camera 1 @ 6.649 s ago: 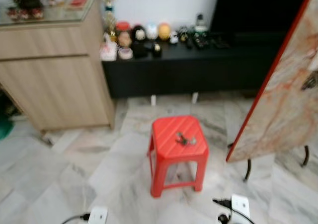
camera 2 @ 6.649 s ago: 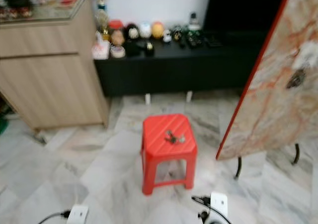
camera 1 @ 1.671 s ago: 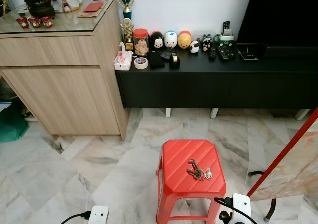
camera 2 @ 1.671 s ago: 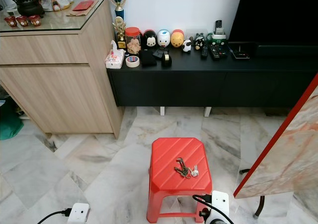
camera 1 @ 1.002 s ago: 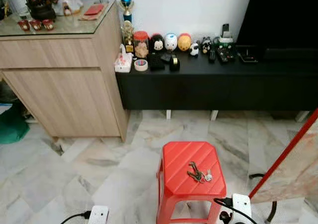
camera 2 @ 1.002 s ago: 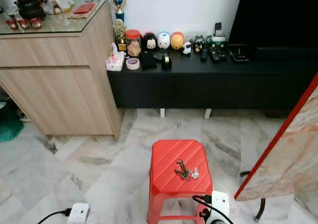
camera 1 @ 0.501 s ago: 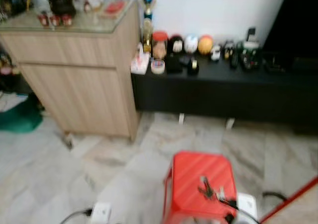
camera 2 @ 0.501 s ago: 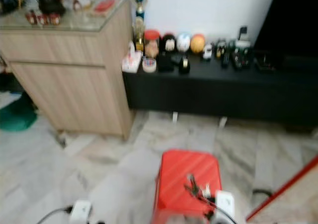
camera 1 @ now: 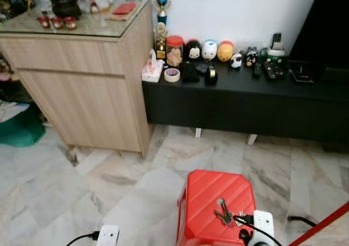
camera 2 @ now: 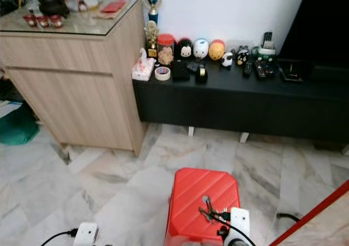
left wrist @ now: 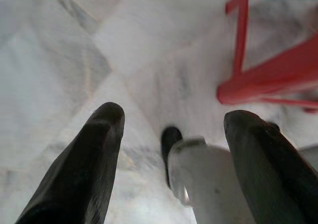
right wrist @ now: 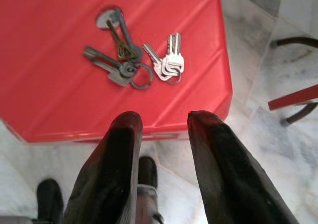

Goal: Hang keys on a hook

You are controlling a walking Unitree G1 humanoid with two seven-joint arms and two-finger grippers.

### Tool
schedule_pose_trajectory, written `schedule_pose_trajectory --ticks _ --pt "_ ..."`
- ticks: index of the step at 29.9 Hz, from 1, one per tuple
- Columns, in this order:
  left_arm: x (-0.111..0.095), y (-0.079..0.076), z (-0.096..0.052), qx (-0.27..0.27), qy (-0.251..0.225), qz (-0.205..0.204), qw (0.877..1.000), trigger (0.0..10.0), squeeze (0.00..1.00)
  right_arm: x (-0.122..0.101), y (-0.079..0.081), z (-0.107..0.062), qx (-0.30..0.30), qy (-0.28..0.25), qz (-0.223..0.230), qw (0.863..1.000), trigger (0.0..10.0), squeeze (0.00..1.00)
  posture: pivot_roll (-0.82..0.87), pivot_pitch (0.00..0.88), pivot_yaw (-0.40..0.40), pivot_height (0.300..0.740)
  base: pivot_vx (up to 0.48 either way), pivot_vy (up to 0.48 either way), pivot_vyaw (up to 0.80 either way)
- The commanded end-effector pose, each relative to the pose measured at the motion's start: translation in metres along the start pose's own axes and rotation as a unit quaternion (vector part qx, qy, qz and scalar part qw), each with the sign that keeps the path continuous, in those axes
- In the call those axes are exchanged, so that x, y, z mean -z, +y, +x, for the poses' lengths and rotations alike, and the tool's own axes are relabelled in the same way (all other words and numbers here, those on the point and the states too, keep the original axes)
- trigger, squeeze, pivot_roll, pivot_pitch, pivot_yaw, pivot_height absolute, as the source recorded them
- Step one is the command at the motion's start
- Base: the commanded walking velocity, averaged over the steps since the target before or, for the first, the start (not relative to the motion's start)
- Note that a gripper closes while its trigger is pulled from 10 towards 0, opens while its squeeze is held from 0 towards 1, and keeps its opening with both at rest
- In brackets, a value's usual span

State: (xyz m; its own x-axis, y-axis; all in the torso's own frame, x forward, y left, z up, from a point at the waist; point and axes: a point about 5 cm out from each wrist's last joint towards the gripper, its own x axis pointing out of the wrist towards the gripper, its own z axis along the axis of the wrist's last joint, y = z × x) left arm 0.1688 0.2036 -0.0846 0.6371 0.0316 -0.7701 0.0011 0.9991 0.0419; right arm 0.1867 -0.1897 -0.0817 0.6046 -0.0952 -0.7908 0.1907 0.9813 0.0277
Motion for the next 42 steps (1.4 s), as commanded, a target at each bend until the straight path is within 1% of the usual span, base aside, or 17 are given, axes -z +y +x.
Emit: schedule_pose_trajectory --ticks 1,2,4,6,8,9,11,12,13,16,19,22,24,29,32,33,42 --pt "0.000 0.001 -0.001 -0.011 -0.015 -0.007 1.000 10.0 0.00 -0.002 -0.005 -0.001 0.010 -0.016 0.013 1.000 10.0 0.00 0.01 0.003 -0.011 0.740 0.000 0.000 0.00" --pt "-0.004 0.001 -0.002 -0.014 -0.042 -0.013 0.999 10.0 0.00 -0.006 -0.005 -0.001 0.004 -0.040 0.020 0.999 10.0 0.00 0.01 0.003 -0.012 0.740 0.000 0.000 0.00" --pt "-0.008 0.001 -0.002 -0.013 -0.068 -0.013 0.998 10.0 0.00 -0.009 -0.005 -0.002 -0.004 -0.061 0.017 0.998 10.0 0.00 0.02 0.000 -0.016 0.740 0.000 0.000 0.00" --pt "-0.046 0.005 0.000 -0.008 -0.156 0.001 0.988 10.0 0.00 -0.048 0.002 0.001 -0.019 -0.130 -0.010 0.991 10.0 0.00 0.02 0.000 -0.019 0.740 0.000 0.000 0.00" --pt "-0.098 0.010 0.000 0.002 -0.250 0.014 0.968 10.0 0.00 -0.078 0.008 0.001 -0.026 -0.185 -0.024 0.982 10.0 0.00 0.03 0.000 -0.021 0.740 0.000 0.000 0.00" --pt "-0.124 0.008 -0.004 0.015 -0.299 0.019 0.954 10.0 0.00 -0.093 0.009 -0.001 -0.025 -0.220 -0.031 0.975 10.0 0.00 0.02 0.000 -0.023 0.740 0.000 0.000 0.00" --pt "-0.135 0.003 -0.008 0.032 -0.331 0.026 0.943 10.0 0.00 -0.108 0.011 -0.005 -0.031 -0.260 -0.018 0.965 10.0 0.00 0.02 0.000 -0.022 0.740 0.000 0.000 0.00" --pt "-0.140 -0.003 -0.011 0.048 -0.354 0.032 0.934 10.0 0.00 -0.119 0.011 -0.008 -0.036 -0.288 -0.010 0.957 10.0 0.00 0.01 0.000 -0.021 0.740 0.000 0.000 0.00" --pt "-0.140 -0.003 -0.011 0.048 -0.354 0.032 0.934 10.0 0.00 -0.119 0.011 -0.008 -0.036 -0.288 -0.010 0.957 10.0 0.00 0.01 0.000 -0.021 0.740 0.000 0.000 0.00" --pt "-0.143 -0.015 -0.021 0.068 -0.399 0.022 0.914 10.0 0.00 -0.132 0.011 -0.015 -0.038 -0.337 0.004 0.941 10.0 0.00 0.01 0.000 -0.021 0.740 0.000 0.000 0.00" --pt "-0.142 -0.017 -0.025 0.072 -0.413 0.015 0.908 10.0 0.00 -0.131 0.013 -0.018 -0.044 -0.356 -0.012 0.933 10.0 0.00 0.01 0.000 -0.024 0.740 0.000 0.000 0.00" --pt "-0.143 -0.016 -0.034 0.066 -0.433 0.004 0.899 10.0 0.00 -0.124 0.011 -0.023 -0.039 -0.376 -0.020 0.925 10.0 0.00 0.02 0.000 -0.025 0.740 0.000 0.000 0.00" --pt "-0.142 -0.015 -0.036 0.063 -0.435 -0.004 0.898 10.0 0.00 -0.119 0.011 -0.025 -0.038 -0.380 -0.018 0.924 10.0 0.00 0.02 0.000 -0.023 0.740 0.000 0.000 0.00" --pt "-0.143 -0.013 -0.038 0.061 -0.435 -0.004 0.899 10.0 0.00 -0.113 0.011 -0.029 -0.040 -0.386 -0.015 0.921 10.0 0.00 0.01 0.000 -0.011 0.740 0.000 0.000 0.00" --pt "-0.148 -0.007 -0.037 0.051 -0.433 -0.010 0.900 10.0 0.00 -0.115 0.013 -0.031 -0.039 -0.394 -0.027 0.918 10.0 0.00 0.00 0.000 -0.006 0.740 0.000 0.000 0.00" --pt "-0.149 -0.005 -0.037 0.048 -0.431 -0.015 0.901 10.0 0.00 -0.114 0.012 -0.029 -0.029 -0.386 -0.027 0.922 10.0 0.00 0.00 0.000 -0.003 0.740 0.000 0.000 0.00" --pt "-0.152 -0.006 -0.038 0.054 -0.429 -0.018 0.902 10.0 0.00 -0.124 0.012 -0.027 -0.011 -0.378 -0.016 0.925 10.0 0.00 0.02 0.000 -0.021 0.740 0.000 0.000 0.00"
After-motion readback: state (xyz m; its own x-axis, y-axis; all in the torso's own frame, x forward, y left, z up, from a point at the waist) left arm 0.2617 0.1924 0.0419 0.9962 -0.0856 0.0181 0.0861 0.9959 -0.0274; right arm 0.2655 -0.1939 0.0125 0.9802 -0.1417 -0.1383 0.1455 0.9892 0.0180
